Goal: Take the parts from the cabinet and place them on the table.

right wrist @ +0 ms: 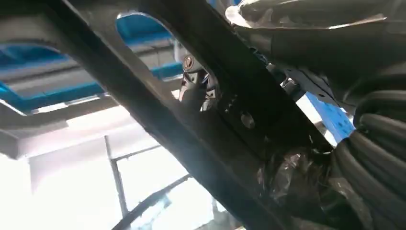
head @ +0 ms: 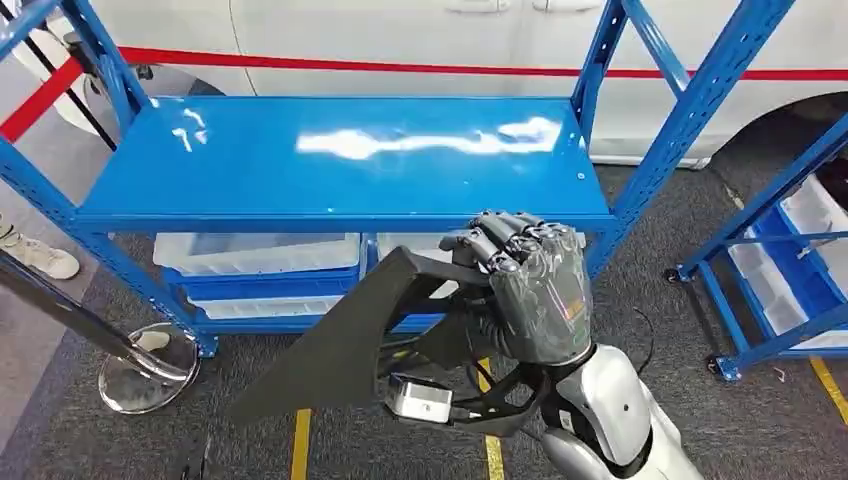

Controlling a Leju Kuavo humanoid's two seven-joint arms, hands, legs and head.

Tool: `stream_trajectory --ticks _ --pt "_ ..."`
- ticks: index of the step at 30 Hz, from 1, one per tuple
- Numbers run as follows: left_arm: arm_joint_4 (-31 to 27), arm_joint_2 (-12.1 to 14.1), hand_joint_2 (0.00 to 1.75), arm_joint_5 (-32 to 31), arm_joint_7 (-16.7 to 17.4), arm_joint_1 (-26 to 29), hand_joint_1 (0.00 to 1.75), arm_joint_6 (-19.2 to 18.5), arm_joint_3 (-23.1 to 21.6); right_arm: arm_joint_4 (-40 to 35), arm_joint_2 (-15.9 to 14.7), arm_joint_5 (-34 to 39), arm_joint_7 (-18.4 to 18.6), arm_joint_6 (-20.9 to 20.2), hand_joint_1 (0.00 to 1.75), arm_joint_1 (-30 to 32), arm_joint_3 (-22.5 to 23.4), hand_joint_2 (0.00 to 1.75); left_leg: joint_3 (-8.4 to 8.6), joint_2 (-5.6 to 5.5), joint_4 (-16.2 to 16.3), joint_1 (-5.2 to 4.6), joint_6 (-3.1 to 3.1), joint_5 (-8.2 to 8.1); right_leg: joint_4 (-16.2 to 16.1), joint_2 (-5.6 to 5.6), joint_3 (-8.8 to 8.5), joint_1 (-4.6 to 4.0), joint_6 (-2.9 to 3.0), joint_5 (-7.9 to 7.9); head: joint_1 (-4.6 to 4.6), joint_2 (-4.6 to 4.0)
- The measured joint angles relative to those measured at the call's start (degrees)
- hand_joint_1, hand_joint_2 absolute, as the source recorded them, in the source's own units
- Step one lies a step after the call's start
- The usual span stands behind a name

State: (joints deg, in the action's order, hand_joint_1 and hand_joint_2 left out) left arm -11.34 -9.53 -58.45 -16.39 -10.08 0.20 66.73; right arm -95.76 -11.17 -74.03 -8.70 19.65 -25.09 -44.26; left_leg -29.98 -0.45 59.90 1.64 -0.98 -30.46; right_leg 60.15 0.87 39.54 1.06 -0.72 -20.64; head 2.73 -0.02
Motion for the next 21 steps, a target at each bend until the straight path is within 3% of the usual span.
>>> stream_trajectory --ticks 1,2,3,5,6,7,8,9,10,11,12,13,14,16,17,18,19,21 --pt "0.0 0.0 1.75 0.0 0.0 0.1 0.00 0.0 0.0 0.0 0.0 0.0 0.0 0.0 1.75 0.2 0.0 1.75 -0.48 0.10 -0.1 -0.09 0.73 0.49 -0.3 -0.02 0.10 0.15 -0.43 0.61 -0.04 0.00" --pt "0.0 0.0 1.75 0.0 0.0 0.1 0.00 0.0 0.0 0.1 -0.1 0.0 0.1 0.0 1.75 0.2 0.0 1.75 -0.96 0.49 -0.3 0.11 1.73 1.26 0.1 -0.16 0.44 0.36 -0.70 -0.12 -0.07 0.00" --pt "0.0 0.0 1.75 0.0 0.0 -0.1 0.00 0.0 0.0 0.1 -0.2 0.0 0.1 0.0 1.75 0.2 0.1 1.75 -1.54 0.56 -0.3 0.02 2.22 1.93 1.2 -0.28 1.16 0.39 -0.80 -2.83 -0.04 0.00" --pt "0.0 0.0 1.75 0.0 0.0 0.0 0.00 0.0 0.0 0.2 -0.2 0.0 0.2 0.0 1.75 0.2 0.3 1.75 -3.46 0.59 -0.2 -0.19 2.89 3.47 8.2 -0.32 2.90 0.29 -0.92 -10.37 -0.11 0.00" --pt "0.0 0.0 1.75 0.0 0.0 0.0 0.00 0.0 0.0 0.2 -0.2 0.0 0.2 0.0 1.75 0.2 0.3 1.75 -4.50 0.60 -0.2 -0.42 3.03 4.27 12.7 -0.35 3.65 0.22 -0.94 -12.97 -0.09 0.00" --pt "0.0 0.0 1.75 0.0 0.0 0.0 0.00 0.0 0.0 0.3 -0.2 0.0 0.2 0.0 1.75 0.3 0.3 1.75 -5.41 0.60 -0.1 -0.64 3.10 4.96 15.7 -0.40 3.76 0.17 -0.83 -13.56 -0.09 0.00" --pt "0.0 0.0 1.75 0.0 0.0 0.0 0.00 0.0 0.0 0.4 -0.2 0.0 0.2 0.0 1.75 0.4 0.3 1.75 -6.39 0.60 -0.1 -0.90 3.14 5.64 17.0 -0.46 3.05 0.07 -0.58 -12.43 -0.09 0.00" --pt "0.0 0.0 1.75 0.0 0.0 0.0 0.00 0.0 0.0 0.4 -0.2 0.0 0.2 0.0 1.75 0.4 0.3 1.75 -7.30 0.60 -0.1 -1.17 3.15 6.37 16.1 -0.53 1.28 -0.18 -0.12 -10.31 -0.09 0.00" --pt "0.0 0.0 1.75 0.0 0.0 0.0 0.00 0.0 0.0 0.5 -0.2 0.0 0.2 0.0 1.75 0.4 0.4 1.75 -8.13 0.57 -0.1 -1.45 3.16 7.03 13.1 -0.61 -1.57 -0.60 0.59 -8.35 -0.09 0.00" --pt "0.0 0.0 1.75 0.0 0.0 0.0 0.00 0.0 0.0 0.5 -0.2 0.0 0.2 0.0 1.75 0.4 0.4 1.75 -8.76 0.50 -0.1 -1.67 3.15 7.69 8.3 -0.71 -5.48 -1.08 1.83 -7.62 -0.07 0.00" --pt "0.0 -0.3 1.75 0.0 0.0 -0.1 0.00 0.0 -0.1 0.4 -0.2 0.0 0.2 0.1 1.75 0.3 0.6 1.75 -8.94 0.54 -0.1 -1.47 3.10 8.20 2.7 -0.79 -9.62 -1.86 3.22 -9.69 0.02 0.00" --pt "0.0 -0.4 1.75 -0.1 0.0 -0.1 0.00 0.1 -0.1 0.3 -0.2 0.0 0.2 0.2 1.75 0.3 0.7 1.75 -9.13 0.44 -0.2 -1.73 2.68 8.70 -1.9 -0.61 -12.21 -1.94 3.52 -11.53 -0.02 0.00" --pt "0.0 -0.4 1.75 -0.1 0.1 0.0 0.00 0.2 -0.1 0.3 -0.2 0.0 0.2 0.3 1.75 0.3 0.9 1.75 -8.76 0.58 -0.8 -1.33 2.26 9.37 -1.4 -0.62 -11.79 -2.14 2.88 -10.79 0.02 0.00" --pt "0.0 -0.3 1.75 -0.2 0.2 0.0 0.00 0.2 -0.1 0.3 -0.2 -0.1 0.2 0.4 1.75 0.2 0.9 1.75 -8.62 0.55 -1.6 -0.96 1.64 10.77 -2.4 -0.76 -11.58 -2.64 3.60 -9.48 -0.31 0.00" --pt "0.0 -0.2 1.75 -0.2 0.2 0.1 0.00 0.3 -0.2 0.3 -0.2 -0.1 0.2 0.5 1.75 0.5 0.9 1.75 -8.88 0.42 -2.0 -1.42 1.29 11.20 -3.8 -0.57 -11.05 -1.75 3.71 -7.86 -0.35 0.00" --pt "0.0 -0.2 1.75 -0.2 0.2 0.1 0.00 0.3 -0.2 0.3 -0.2 -0.1 0.2 0.5 1.75 0.6 0.9 1.75 -9.46 0.35 -1.1 -1.33 1.09 9.01 -4.3 -0.14 -10.65 -1.67 3.41 -6.96 -0.39 0.00" --pt "0.0 -0.2 1.75 -0.2 0.3 0.1 0.00 0.4 -0.3 0.4 -0.2 -0.2 0.2 0.6 1.75 0.6 0.9 1.75 -10.37 0.35 1.5 -1.22 0.94 4.96 -4.5 -0.22 -9.67 -1.55 4.12 -5.97 -0.30 0.00" --pt "0.0 -0.2 1.75 -0.2 0.3 0.1 0.00 0.3 -0.3 0.4 -0.2 -0.2 0.2 0.7 1.75 0.9 0.9 1.75 -11.69 0.39 9.2 -0.90 0.41 -1.48 -4.3 -0.17 -7.63 -1.52 3.80 -4.44 -0.29 0.00"
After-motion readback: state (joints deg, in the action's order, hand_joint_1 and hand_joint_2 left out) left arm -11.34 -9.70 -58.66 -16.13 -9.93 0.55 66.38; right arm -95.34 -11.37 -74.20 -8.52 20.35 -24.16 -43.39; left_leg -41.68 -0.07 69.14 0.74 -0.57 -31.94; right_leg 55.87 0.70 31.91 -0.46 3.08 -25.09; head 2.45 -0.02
